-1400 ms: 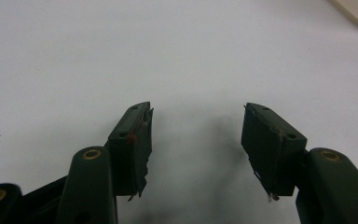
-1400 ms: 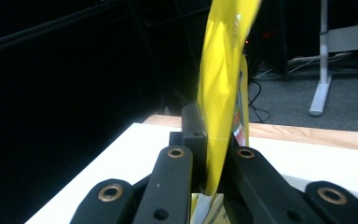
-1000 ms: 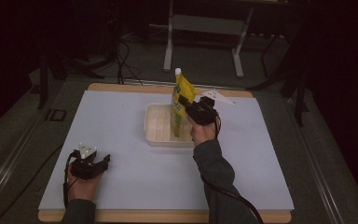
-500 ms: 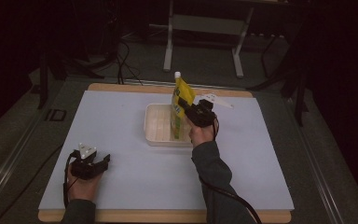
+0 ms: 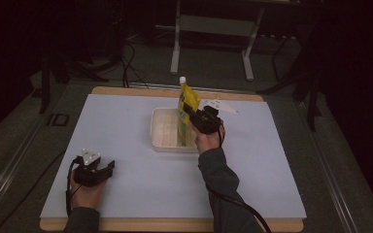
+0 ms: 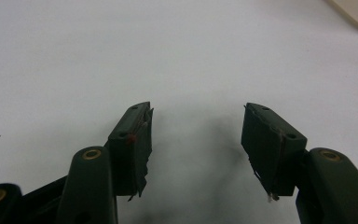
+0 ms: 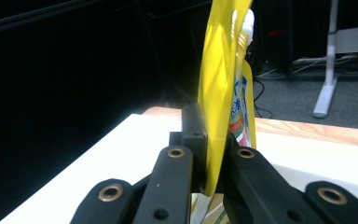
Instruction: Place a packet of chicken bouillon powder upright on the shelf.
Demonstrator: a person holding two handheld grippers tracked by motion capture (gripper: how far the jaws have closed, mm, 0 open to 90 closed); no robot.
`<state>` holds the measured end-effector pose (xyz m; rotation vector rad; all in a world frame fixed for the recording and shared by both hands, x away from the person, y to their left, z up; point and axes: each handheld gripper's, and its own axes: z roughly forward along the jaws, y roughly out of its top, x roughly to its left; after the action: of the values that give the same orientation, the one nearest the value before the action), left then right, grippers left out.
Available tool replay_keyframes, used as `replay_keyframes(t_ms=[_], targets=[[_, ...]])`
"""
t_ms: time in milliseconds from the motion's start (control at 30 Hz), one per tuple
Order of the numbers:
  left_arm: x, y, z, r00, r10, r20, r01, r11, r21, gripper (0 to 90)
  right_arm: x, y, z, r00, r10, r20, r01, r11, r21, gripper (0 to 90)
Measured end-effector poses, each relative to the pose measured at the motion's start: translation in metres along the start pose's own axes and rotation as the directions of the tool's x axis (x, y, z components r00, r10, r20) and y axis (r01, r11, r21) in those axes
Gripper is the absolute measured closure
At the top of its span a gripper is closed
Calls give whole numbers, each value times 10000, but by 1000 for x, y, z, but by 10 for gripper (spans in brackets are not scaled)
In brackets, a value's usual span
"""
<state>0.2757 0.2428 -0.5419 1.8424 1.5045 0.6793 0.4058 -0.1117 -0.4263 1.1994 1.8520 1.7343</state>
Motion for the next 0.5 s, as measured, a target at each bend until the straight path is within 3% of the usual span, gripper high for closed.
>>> replay_keyframes(t_ms=[500], targets=[[0, 0, 1, 10000, -14, -15, 14, 10000, -5, 424, 4, -15, 0, 9999, -42, -158, 44, 9999, 134, 900]])
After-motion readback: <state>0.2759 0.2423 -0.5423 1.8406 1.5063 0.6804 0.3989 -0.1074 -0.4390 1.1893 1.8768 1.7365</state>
